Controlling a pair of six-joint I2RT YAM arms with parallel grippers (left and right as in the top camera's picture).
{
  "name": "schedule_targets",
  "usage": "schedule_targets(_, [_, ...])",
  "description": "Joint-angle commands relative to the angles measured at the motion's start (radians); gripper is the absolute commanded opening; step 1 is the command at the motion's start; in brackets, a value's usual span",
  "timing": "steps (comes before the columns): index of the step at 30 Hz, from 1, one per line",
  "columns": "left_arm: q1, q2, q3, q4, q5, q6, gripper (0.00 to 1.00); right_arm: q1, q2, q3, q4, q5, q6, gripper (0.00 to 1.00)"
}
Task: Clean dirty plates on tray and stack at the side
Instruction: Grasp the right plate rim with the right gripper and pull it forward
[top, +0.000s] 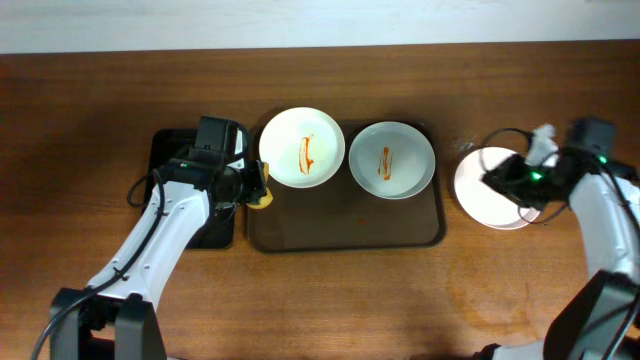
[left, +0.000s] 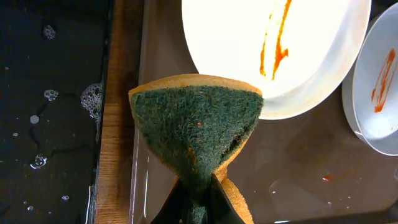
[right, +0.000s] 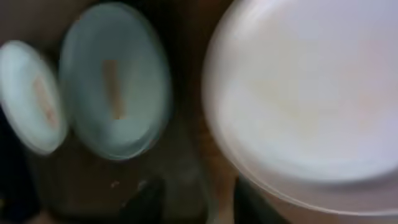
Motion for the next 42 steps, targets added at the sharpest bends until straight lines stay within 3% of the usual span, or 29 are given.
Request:
schedule_targets(1, [0.003, -0.012, -0.003, 0.002, -0.04, 0.038, 0.0, 0.187, -0.054, 0.119, -0.081, 0.013, -0.137, 0.63])
schedule_targets(2, [0.003, -0.012, -0.003, 0.002, -0.04, 0.063, 0.0, 0.247, -0.054, 0.132, -0.085, 0.011, -0.15, 0.99])
schedule_targets(6, [0.008, -0.018, -0.001, -0.016, -0.074, 0.14, 0.0, 0.397, -0.053, 0.135, 0.007, -0.02, -0.116, 0.98])
schedule_targets(7, [0.012, -0.03, 0.001, -0.022, -0.101, 0.145, 0.0, 0.46, -0.053, 0.142, 0.011, 0.063, -0.087, 0.92])
schedule_targets(9, [0.019, -0.058, 0.004, -0.02, -0.107, 0.161, 0.0, 0.544, -0.048, 0.179, -0.002, 0.23, -0.063, 0.91])
schedule_targets(11, [0.019, -0.079, 0.004, -0.021, -0.126, 0.173, 0.0, 0.597, -0.024, 0.255, -0.045, 0.295, -0.063, 0.91])
schedule_targets(15, [0.018, -0.084, 0.004, -0.02, -0.126, 0.173, 0.0, 0.618, 0.135, 0.575, -0.248, 0.31, -0.066, 0.93])
schedule_targets(17, [0.018, -0.084, 0.004, -0.021, -0.125, 0.173, 0.0, 0.596, 0.21, 0.64, -0.296, 0.318, 0.066, 0.94])
schedule_targets(18, [0.018, -0.084, 0.004, -0.023, -0.125, 0.173, 0.0, 0.575, 0.247, 0.638, -0.338, 0.388, 0.201, 0.91])
schedule_targets(19, [0.019, -0.084, 0.004, -0.024, -0.125, 0.173, 0.0, 0.562, 0.263, 0.629, -0.349, 0.401, 0.242, 0.9])
schedule_targets(25, [0.018, -0.084, 0.004, -0.024, -0.124, 0.173, 0.0, 0.408, 0.381, 0.401, -0.299, 0.285, 0.335, 0.71])
schedule_targets(28, [0.018, -0.084, 0.004, -0.029, -0.121, 0.173, 0.0, 0.386, 0.383, 0.261, -0.175, 0.24, 0.38, 0.67])
schedule_targets(34, [0.018, -0.084, 0.004, -0.029, -0.121, 0.173, 0.0, 0.399, 0.383, 0.128, -0.04, 0.239, 0.493, 0.49])
schedule_targets(42, [0.018, -0.084, 0.004, -0.031, -0.06, 0.173, 0.0, 0.446, 0.383, 0.11, -0.072, 0.264, 0.4, 0.11])
